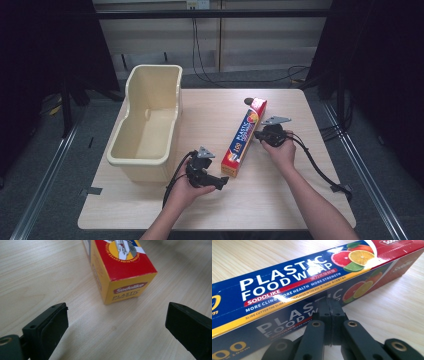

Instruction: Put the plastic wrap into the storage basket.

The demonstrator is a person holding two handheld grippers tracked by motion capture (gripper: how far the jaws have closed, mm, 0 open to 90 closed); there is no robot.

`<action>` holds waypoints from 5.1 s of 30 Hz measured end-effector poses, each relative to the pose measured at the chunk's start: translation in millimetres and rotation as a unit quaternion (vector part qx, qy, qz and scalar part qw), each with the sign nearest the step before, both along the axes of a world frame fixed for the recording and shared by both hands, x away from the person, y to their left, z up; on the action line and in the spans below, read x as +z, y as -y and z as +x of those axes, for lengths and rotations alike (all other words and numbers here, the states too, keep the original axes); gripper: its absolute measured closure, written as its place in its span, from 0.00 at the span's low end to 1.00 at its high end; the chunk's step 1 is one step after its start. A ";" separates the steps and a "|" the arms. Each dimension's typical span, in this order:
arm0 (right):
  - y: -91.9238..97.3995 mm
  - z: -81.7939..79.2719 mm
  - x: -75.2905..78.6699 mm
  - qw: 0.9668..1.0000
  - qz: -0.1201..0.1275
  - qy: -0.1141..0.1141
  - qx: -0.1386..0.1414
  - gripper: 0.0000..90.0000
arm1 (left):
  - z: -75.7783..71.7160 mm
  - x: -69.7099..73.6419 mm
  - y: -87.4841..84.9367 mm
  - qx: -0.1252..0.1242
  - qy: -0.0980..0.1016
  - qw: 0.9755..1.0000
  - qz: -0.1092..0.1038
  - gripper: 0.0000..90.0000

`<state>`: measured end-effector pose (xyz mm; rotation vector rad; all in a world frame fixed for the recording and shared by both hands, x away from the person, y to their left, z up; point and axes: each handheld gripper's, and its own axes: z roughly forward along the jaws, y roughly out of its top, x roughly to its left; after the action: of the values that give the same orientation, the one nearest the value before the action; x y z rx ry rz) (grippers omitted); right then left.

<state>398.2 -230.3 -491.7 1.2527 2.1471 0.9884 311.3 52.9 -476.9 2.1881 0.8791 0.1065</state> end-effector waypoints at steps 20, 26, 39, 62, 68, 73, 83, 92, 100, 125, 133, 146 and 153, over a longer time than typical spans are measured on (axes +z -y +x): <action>8.7 -19.5 10.3 1.000 0.019 0.008 0.012 0.84 | -0.3 3.2 1.9 0.014 -0.017 1.000 0.007 0.05; 29.7 -42.6 22.6 1.000 0.027 0.005 0.004 0.51 | 3.0 10.0 8.3 0.011 -0.027 0.999 0.018 0.05; 52.6 -86.5 21.3 1.000 0.002 0.020 -0.002 0.14 | 24.4 28.0 38.7 0.023 -0.020 0.999 0.022 0.05; 61.3 -103.2 20.6 1.000 0.009 0.029 -0.002 0.11 | 90.6 35.6 95.0 0.064 -0.038 0.997 0.031 0.06; 63.0 -103.7 22.0 0.999 0.011 0.031 -0.004 0.11 | 103.7 34.4 102.8 0.077 -0.041 0.996 0.030 0.08; 62.6 -103.1 21.2 1.000 0.011 0.029 -0.001 0.11 | 111.7 33.0 108.2 0.079 -0.055 0.995 0.038 0.10; 69.7 -103.0 24.0 0.999 0.021 0.031 -0.007 0.11 | 128.2 28.3 114.1 0.083 -0.070 0.993 0.055 0.17; 74.2 -102.4 26.2 0.999 0.028 0.031 -0.010 0.11 | 138.8 22.7 127.1 0.090 -0.078 0.990 0.069 0.23; 75.1 -100.8 25.7 0.999 0.028 0.032 -0.009 0.11 | 147.9 18.9 132.4 0.091 -0.089 0.988 0.089 0.31; 74.3 -100.0 26.1 0.999 0.028 0.034 -0.003 0.11 | 146.1 38.7 114.4 0.101 -0.159 0.973 0.136 0.45; 72.8 -100.4 27.3 0.999 0.025 0.039 0.001 0.11 | 141.5 60.3 101.0 0.105 -0.165 0.971 0.135 0.46; 72.9 -100.8 29.5 0.999 0.030 0.043 0.001 0.10 | 138.3 110.7 77.6 0.116 -0.160 0.971 0.134 0.46; 73.6 -100.7 30.1 0.998 0.031 0.046 0.003 0.09 | 135.4 135.7 64.9 0.128 -0.157 0.969 0.143 0.46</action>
<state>297.5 -303.9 -461.7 1.2054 2.0657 1.1014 446.7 -12.0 -341.3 2.3850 1.4001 0.0108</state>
